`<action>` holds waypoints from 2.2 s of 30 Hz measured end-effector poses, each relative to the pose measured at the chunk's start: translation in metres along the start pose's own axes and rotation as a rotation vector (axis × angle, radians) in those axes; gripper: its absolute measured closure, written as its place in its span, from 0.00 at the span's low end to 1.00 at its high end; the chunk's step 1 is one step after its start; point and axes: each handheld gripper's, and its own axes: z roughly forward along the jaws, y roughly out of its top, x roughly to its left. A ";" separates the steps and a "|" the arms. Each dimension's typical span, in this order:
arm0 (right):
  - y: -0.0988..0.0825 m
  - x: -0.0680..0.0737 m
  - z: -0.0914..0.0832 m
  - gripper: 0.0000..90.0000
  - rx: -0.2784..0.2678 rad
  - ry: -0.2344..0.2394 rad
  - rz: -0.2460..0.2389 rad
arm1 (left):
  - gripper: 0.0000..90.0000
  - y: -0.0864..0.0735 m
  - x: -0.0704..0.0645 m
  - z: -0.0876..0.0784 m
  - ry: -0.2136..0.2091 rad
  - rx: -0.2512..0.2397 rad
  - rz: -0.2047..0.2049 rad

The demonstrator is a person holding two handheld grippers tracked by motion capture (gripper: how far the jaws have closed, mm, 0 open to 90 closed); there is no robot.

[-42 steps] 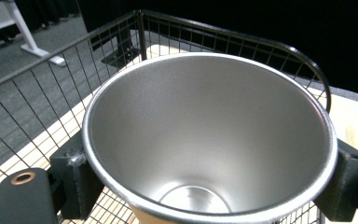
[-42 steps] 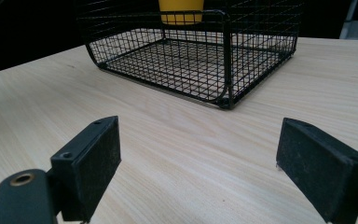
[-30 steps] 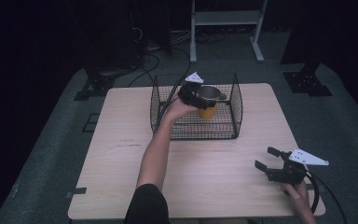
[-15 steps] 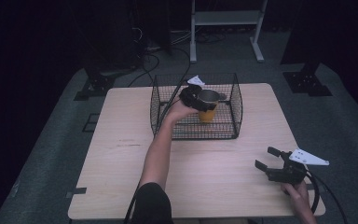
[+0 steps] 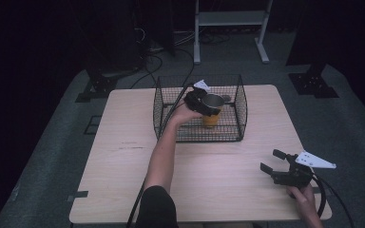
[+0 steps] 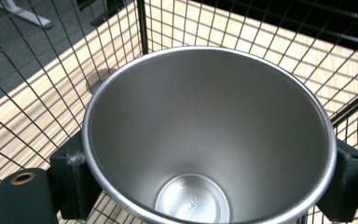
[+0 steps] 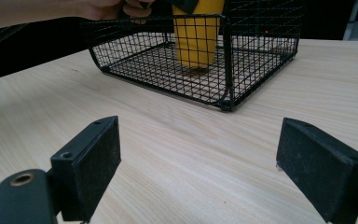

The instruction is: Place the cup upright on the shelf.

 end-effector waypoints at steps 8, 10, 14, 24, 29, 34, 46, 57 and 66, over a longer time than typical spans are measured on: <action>0.000 0.000 0.000 0.14 0.000 -0.001 0.001 | 0.15 -0.002 0.003 0.001 -0.001 0.011 -0.012; 0.000 0.000 0.000 0.14 -0.001 -0.002 0.001 | 0.15 -0.002 0.003 0.001 0.003 0.012 -0.013; 0.000 0.000 0.000 0.14 -0.001 -0.002 0.002 | 0.15 -0.002 0.002 0.000 0.003 0.024 -0.007; 0.000 0.000 0.000 0.14 0.001 -0.002 -0.003 | 0.09 0.000 -0.001 0.000 0.015 0.035 0.009; 0.000 0.001 0.001 0.14 0.005 -0.001 -0.012 | 0.05 0.000 -0.002 0.000 0.018 0.023 -0.001; 0.000 0.001 0.001 0.14 0.007 0.000 -0.015 | 0.02 0.002 -0.003 -0.002 0.016 0.001 -0.004; 0.000 0.002 0.001 0.14 0.013 -0.002 -0.022 | 0.02 0.006 -0.002 -0.012 0.027 -0.059 0.002; 0.000 0.004 0.002 0.14 0.020 -0.013 -0.031 | 0.02 0.013 -0.006 -0.029 0.047 -0.108 0.012; 0.000 0.004 0.002 0.14 0.022 -0.022 -0.035 | 0.02 0.013 -0.016 -0.057 0.062 -0.204 0.001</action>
